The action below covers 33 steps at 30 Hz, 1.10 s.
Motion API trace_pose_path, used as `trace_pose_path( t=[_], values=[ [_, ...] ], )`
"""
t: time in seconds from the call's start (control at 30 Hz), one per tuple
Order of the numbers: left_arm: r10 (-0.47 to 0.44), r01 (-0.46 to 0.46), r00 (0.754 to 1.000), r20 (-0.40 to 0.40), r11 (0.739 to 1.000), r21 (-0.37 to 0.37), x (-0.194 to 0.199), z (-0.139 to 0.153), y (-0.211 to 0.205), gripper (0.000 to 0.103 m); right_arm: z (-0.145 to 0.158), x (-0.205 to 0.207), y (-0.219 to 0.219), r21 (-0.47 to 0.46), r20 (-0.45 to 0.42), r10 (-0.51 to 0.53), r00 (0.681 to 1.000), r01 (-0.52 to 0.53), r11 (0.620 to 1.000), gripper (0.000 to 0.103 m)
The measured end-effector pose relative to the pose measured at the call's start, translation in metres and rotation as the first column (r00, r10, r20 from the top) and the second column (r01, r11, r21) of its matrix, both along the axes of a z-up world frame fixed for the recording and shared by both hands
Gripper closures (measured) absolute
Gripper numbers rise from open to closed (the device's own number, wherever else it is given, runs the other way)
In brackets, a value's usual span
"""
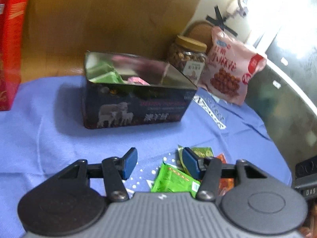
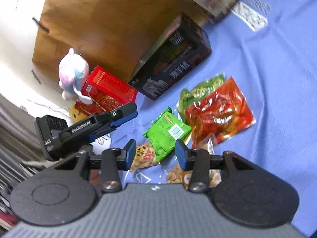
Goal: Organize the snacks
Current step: 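Carry the green packet into the tin box and release it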
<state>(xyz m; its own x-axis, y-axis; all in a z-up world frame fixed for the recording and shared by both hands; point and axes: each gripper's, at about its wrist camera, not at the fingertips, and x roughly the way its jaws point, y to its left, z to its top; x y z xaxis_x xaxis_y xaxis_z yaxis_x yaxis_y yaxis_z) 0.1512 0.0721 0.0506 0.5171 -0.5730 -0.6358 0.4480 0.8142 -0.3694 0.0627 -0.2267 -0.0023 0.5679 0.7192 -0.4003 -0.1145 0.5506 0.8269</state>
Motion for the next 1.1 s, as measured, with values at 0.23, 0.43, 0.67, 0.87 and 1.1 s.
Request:
trace_pose_path(
  t=[0.23, 0.43, 0.67, 0.87, 1.1],
  values=[
    [-0.031, 0.032, 0.998, -0.051, 0.999, 0.016, -0.007, -0.016, -0.004, 0.052, -0.010, 0.015, 0.021, -0.023, -0.063, 0.050, 0.997, -0.051, 0.998, 0.056],
    [-0.034, 0.035, 0.995, -0.091, 0.999, 0.010, -0.018, -0.035, -0.010, 0.054, -0.005, 0.025, 0.060, -0.191, 0.003, 0.076, 0.997, -0.074, 0.979, 0.056],
    [-0.056, 0.026, 0.985, -0.163, 0.983, -0.180, -0.016, -0.025, -0.001, 0.066, -0.004, 0.018, 0.074, -0.250, 0.113, 0.099, 0.989, -0.068, 0.966, 0.064],
    [-0.036, 0.024, 0.998, -0.056, 0.981, -0.190, -0.005, 0.012, -0.009, 0.066, 0.025, 0.026, 0.079, -0.340, 0.272, 0.145, 0.951, -0.046, 0.939, 0.078],
    [-0.013, 0.016, 1.000, 0.013, 0.977, -0.211, 0.026, 0.037, -0.018, 0.065, 0.047, 0.051, 0.077, -0.494, 0.378, 0.196, 0.905, 0.018, 0.869, 0.083]
  ],
)
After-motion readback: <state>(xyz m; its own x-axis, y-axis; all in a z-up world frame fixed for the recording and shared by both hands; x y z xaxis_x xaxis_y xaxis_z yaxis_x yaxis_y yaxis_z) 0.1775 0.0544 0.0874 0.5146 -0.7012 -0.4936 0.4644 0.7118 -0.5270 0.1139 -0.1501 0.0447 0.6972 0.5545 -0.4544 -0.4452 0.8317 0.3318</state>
